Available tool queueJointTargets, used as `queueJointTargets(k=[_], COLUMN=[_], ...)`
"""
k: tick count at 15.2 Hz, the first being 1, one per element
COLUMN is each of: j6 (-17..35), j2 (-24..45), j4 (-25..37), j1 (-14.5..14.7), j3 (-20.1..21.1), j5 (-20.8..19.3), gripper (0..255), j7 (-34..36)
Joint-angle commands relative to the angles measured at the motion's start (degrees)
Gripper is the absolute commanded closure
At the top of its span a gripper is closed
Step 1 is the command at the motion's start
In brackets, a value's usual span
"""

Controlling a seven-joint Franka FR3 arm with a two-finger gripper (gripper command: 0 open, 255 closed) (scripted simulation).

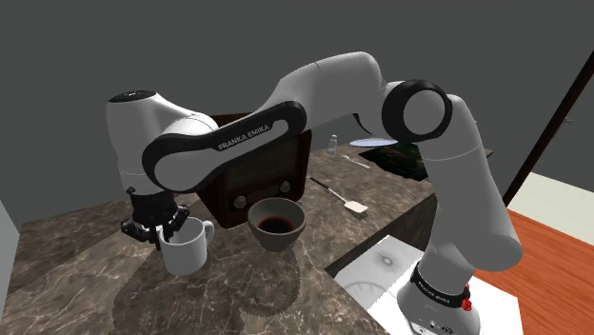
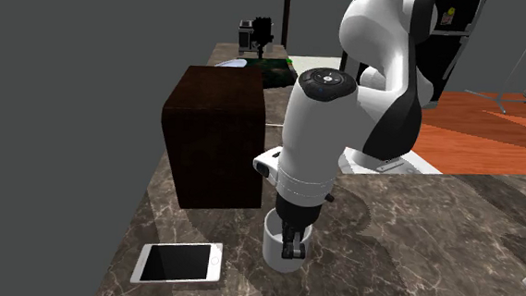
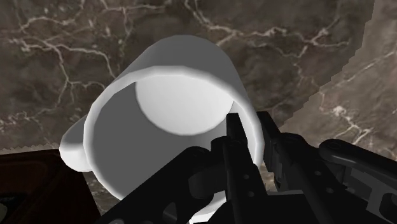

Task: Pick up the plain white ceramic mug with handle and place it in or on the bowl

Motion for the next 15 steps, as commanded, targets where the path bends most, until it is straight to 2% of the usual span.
queueJointTargets(k=[1, 6, 15], j6=[0.01, 0.02, -5.75], j2=[0.01, 0.01, -1.88], j4=[0.00, -0.01, 4.05], j1=[0.00, 0.00, 0.10], j3=[0.00, 0.00, 0.59], j5=[0.00, 0.00, 1.02], gripper=[255, 255, 255], j7=[0.00, 0.00, -0.88])
